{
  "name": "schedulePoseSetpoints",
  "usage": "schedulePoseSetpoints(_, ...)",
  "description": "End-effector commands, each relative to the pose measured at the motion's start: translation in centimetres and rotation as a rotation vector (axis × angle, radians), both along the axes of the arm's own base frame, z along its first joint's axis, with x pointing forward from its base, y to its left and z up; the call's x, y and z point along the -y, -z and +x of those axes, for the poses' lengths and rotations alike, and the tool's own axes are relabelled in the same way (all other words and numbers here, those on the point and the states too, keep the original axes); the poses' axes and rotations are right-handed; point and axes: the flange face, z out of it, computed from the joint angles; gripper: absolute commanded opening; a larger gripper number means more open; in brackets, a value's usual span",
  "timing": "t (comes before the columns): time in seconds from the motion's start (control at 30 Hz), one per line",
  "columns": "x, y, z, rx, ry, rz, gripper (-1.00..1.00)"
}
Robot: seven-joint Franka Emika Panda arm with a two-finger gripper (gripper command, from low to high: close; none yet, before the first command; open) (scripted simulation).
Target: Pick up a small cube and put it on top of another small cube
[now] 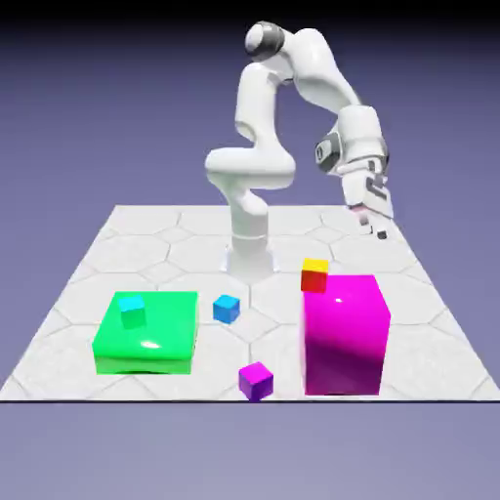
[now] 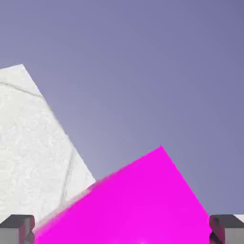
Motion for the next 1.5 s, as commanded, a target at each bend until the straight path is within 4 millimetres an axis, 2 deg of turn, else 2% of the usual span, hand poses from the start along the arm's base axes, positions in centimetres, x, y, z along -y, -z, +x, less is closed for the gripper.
schedulePoseSetpoints(0.0, -0.3, 0.8, -0.2, -0.011, -0.035, -0.036, 0.00)
schedulePoseSetpoints(0.3, -2.6, 8.1, -2.7, -0.136, -0.362, -0.324, 0.00)
schedulePoseSetpoints(0.5, -3.4, 12.5, -4.6, -0.241, -0.602, -0.484, 0.00)
schedulePoseSetpoints(0.77, -1.2, 15.7, -4.1, -0.428, -0.975, -0.712, 0.00)
schedulePoseSetpoints(1.0, 2.4, 17.6, -2.8, -0.578, -1.271, -0.847, 0.00)
schedulePoseSetpoints(1.47, 10.0, 20.4, -1.7, -0.876, -1.925, -0.923, 0.00)
